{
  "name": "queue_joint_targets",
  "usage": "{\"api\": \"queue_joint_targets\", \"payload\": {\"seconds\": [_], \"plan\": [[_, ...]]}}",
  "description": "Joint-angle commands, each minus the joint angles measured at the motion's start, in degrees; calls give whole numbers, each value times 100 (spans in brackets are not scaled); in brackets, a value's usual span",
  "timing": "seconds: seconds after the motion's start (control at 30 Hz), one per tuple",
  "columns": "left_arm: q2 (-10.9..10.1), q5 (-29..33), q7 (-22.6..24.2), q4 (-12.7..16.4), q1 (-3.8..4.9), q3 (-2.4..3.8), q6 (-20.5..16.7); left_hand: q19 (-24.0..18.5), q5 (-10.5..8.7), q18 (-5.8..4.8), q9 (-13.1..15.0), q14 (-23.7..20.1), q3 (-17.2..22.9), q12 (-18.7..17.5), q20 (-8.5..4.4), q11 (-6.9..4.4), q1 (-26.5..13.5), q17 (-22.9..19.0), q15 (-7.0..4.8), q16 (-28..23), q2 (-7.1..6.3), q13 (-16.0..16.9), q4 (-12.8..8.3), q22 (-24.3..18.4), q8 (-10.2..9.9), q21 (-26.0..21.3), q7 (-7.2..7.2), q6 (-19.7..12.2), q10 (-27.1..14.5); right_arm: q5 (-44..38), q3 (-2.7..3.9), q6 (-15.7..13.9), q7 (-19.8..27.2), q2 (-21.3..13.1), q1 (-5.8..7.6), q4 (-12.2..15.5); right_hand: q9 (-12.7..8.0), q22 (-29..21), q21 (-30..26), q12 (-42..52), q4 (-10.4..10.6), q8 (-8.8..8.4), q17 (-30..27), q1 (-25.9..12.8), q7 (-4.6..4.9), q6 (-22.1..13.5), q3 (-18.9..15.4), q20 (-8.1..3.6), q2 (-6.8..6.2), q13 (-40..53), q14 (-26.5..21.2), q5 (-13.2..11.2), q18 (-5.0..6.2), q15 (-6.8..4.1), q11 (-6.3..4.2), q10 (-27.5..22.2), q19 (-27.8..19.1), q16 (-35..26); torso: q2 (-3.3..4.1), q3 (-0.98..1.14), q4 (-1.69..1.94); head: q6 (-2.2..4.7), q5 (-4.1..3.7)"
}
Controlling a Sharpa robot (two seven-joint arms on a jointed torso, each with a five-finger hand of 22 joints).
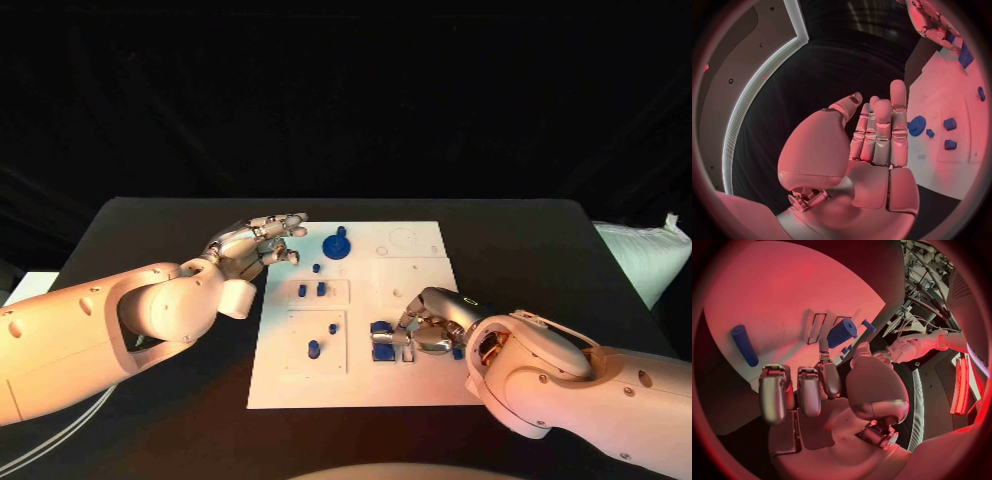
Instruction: Assemble the parts on the task board
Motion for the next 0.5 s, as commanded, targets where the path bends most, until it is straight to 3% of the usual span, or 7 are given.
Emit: {"api": "queue_joint_targets", "payload": {"seconds": [0.03,0.17,0.27,0.37,0.5], "plan": [[5,-20,31,10,1,3,107,0,16,105,2,-43,-10,35,32,-6,-1,-6,-1,2,33,6,-21,-9,24,-23,-3,-48,-54,-147,-1,-163,64,2,-7,41,21,791,0,2,-10,-11,1123,-5,3,-14,93,18,9,451,516,-5,-71,23,25,8,283,-23,2,6,-4,-4,1],[6,-20,30,8,1,3,113,0,16,105,2,-43,-10,35,32,-6,-1,-6,-1,2,33,6,-21,-9,24,-23,-3,-48,-54,-157,-1,-175,148,-28,-15,97,104,859,53,87,-91,28,1175,574,-34,74,306,4,148,521,528,313,-87,-1,-4,67,317,7,2,7,-3,-6,1],[5,-20,30,4,1,3,117,0,16,105,2,-43,-10,35,32,-6,-1,-6,-1,2,33,6,-21,-9,24,-23,-3,-48,-54,-215,-1,-145,212,-62,-23,143,168,940,117,182,-368,80,1253,1167,-73,162,413,-17,140,589,545,536,-108,-29,-40,117,354,52,1,10,-8,-12,-2],[4,-20,30,2,0,3,119,0,16,105,2,-43,-10,35,32,-6,-1,-6,-1,2,33,6,-21,-9,24,-23,-3,-48,-54,-354,-1,-87,219,-80,-30,167,219,992,158,232,-615,131,1292,1576,-101,223,473,-35,91,623,553,441,-122,-51,-69,149,378,75,2,10,-9,-17,-5],[7,-20,29,1,0,3,122,0,16,105,2,-43,-10,35,32,-6,-1,-6,-1,2,33,6,-21,-9,24,-23,-3,-48,-54,-486,-1,0,197,-76,-35,174,298,1031,188,292,-850,231,1324,1947,-147,314,571,-67,109,666,559,55,-132,-84,-108,176,394,94,3,5,-5,-21,-7]]}}
